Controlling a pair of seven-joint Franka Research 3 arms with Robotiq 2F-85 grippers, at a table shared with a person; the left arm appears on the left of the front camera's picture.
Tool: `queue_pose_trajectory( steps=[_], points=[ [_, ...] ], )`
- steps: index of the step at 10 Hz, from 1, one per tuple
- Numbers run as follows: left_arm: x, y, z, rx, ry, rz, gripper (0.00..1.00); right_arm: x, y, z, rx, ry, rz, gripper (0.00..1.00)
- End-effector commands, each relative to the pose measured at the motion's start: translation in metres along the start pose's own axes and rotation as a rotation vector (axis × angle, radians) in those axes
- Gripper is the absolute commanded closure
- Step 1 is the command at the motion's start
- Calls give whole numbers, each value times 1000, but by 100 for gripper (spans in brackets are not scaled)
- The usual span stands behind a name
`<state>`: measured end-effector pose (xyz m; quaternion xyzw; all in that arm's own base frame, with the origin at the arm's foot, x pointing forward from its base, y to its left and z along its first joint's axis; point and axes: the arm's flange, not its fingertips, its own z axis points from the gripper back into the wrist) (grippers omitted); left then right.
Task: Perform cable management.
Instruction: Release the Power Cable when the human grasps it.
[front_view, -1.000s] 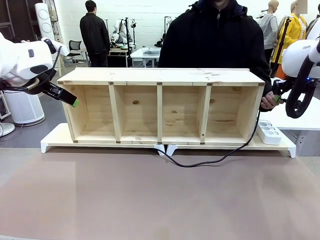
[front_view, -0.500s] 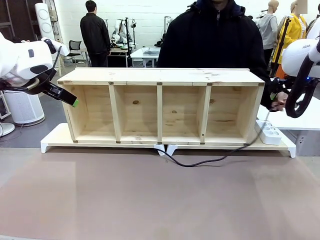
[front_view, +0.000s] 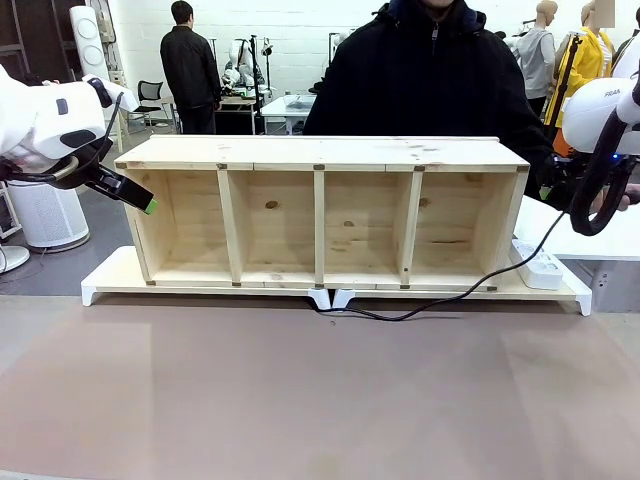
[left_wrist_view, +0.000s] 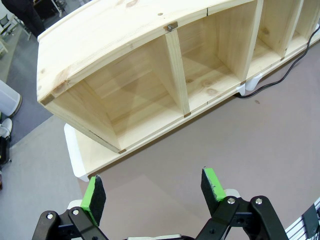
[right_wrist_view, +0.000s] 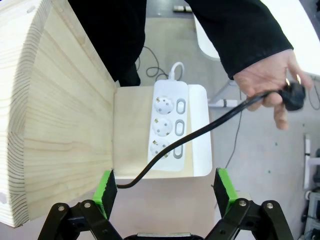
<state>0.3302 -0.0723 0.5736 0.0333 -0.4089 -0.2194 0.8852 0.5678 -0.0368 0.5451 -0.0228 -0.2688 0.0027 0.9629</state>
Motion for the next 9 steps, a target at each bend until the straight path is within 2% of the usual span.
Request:
queue_pose_trajectory(
  steps=[1,9],
  points=[
    [0,0,-1,3,-1,-6,0,0,-1,0,-1,1,-3,0],
    [0,0,-1,3,-1,-6,0,0,-1,0,-1,1,-3,0]
  ],
)
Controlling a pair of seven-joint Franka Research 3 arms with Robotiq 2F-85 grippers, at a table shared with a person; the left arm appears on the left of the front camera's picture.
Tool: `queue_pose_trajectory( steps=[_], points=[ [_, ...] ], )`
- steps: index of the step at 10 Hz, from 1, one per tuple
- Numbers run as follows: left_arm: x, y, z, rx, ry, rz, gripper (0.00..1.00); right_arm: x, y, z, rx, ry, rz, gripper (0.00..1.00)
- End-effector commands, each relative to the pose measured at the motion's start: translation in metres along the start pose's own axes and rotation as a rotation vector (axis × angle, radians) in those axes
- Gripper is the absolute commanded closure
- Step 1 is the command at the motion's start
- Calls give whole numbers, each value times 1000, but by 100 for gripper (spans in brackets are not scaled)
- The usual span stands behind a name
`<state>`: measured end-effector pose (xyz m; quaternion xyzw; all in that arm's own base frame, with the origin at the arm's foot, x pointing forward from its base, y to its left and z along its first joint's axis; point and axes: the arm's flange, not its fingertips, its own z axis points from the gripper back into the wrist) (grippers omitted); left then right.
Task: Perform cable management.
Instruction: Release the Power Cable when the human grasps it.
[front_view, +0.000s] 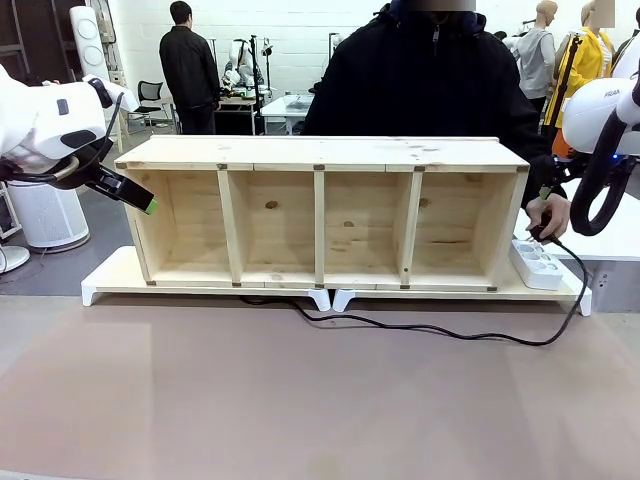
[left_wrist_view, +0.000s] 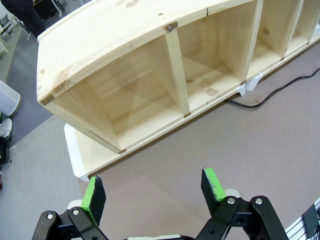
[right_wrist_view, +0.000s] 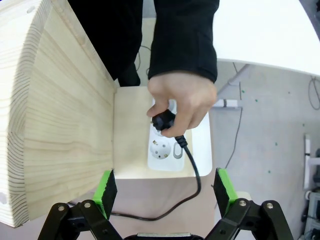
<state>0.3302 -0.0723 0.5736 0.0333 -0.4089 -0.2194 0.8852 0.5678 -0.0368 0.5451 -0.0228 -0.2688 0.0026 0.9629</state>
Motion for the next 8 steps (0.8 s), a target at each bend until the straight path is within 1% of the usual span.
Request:
queue_pose_trajectory(
  steps=[1,8],
  points=[
    [0,0,-1,3,-1,-6,0,0,-1,0,-1,1,-3,0],
    [0,0,-1,3,-1,-6,0,0,-1,0,-1,1,-3,0]
  ],
)
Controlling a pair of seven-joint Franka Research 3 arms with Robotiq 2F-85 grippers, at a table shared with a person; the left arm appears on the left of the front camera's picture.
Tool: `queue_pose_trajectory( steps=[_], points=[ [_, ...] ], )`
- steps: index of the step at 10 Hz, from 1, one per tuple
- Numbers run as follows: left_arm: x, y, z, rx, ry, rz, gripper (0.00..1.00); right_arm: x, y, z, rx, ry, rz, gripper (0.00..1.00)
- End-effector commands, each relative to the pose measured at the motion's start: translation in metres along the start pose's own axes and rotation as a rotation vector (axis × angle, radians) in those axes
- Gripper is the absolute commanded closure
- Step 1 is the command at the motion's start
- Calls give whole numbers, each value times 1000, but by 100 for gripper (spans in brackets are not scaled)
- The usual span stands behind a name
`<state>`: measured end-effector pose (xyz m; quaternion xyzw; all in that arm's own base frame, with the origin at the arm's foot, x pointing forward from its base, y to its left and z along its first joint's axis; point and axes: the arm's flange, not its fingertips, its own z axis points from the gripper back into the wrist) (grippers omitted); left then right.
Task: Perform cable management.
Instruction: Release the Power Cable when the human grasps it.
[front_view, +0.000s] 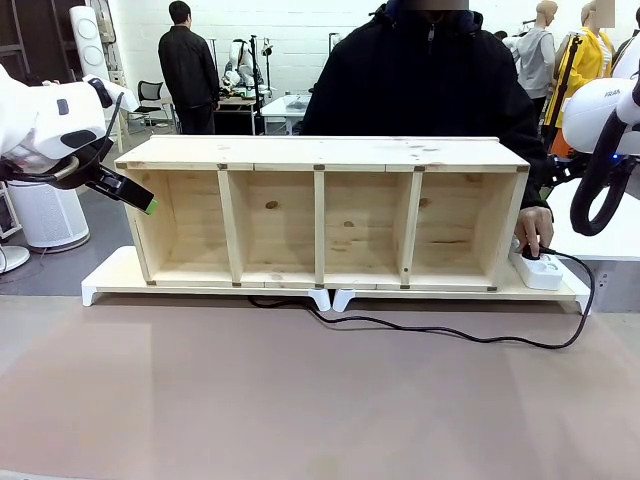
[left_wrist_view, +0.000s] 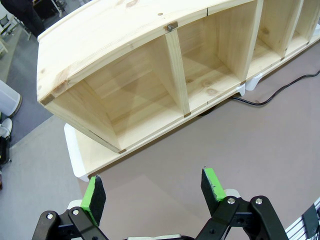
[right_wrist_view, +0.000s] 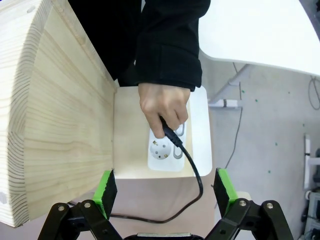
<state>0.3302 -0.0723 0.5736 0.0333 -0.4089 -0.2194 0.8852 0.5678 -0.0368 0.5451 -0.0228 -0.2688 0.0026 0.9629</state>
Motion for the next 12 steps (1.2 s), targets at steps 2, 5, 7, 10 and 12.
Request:
queue_pose_trajectory(
  steps=[2,5,7,10,12],
  points=[
    [0,0,-1,3,-1,-6,0,0,-1,0,-1,1,-3,0],
    [0,0,-1,3,-1,-6,0,0,-1,0,-1,1,-3,0],
    [0,0,-1,3,-1,-6,0,0,-1,0,-1,1,-3,0],
    [0,0,-1,3,-1,-6,0,0,-1,0,-1,1,-3,0],
    [0,0,-1,3,-1,-6,0,0,-1,0,-1,1,-3,0]
  ],
)
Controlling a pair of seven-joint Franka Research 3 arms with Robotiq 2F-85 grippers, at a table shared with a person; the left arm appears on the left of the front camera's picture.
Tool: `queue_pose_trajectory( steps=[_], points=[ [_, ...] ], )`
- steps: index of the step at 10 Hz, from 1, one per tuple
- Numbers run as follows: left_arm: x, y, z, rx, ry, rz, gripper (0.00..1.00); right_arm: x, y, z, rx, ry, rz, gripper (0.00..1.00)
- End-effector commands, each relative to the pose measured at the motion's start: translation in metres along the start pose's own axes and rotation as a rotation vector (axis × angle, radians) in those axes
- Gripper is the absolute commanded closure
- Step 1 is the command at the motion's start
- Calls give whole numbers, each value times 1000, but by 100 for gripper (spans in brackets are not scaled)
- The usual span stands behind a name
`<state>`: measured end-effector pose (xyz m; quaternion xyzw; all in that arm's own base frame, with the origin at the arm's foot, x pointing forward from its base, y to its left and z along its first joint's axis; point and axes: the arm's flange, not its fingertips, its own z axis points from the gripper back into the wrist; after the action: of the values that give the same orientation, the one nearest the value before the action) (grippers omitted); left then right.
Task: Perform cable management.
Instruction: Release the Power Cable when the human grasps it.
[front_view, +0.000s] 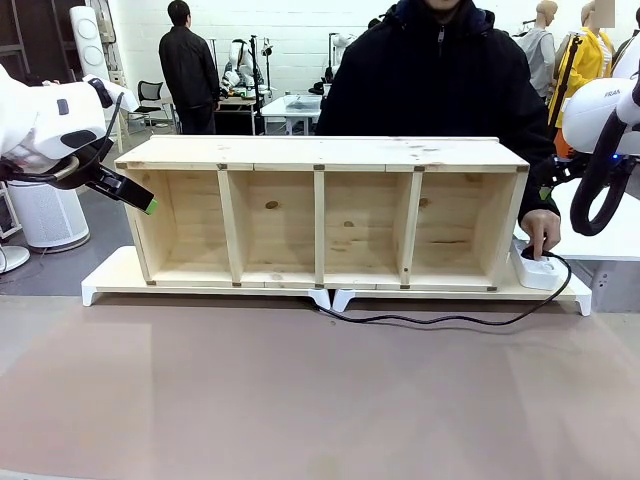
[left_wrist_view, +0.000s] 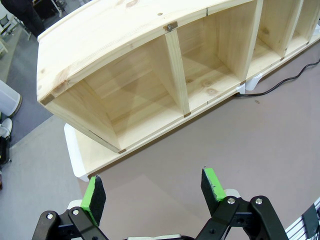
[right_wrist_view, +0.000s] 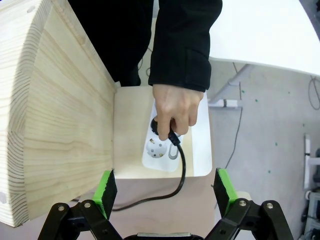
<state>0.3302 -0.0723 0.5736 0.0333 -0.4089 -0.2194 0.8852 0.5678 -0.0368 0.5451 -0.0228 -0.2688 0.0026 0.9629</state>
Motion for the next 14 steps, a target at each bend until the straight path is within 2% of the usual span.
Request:
queue_pose_trajectory(
  steps=[1,14],
  points=[
    [0,0,-1,3,-1,-6,0,0,-1,0,-1,1,-3,0],
    [0,0,-1,3,-1,-6,0,0,-1,0,-1,1,-3,0]
  ],
)
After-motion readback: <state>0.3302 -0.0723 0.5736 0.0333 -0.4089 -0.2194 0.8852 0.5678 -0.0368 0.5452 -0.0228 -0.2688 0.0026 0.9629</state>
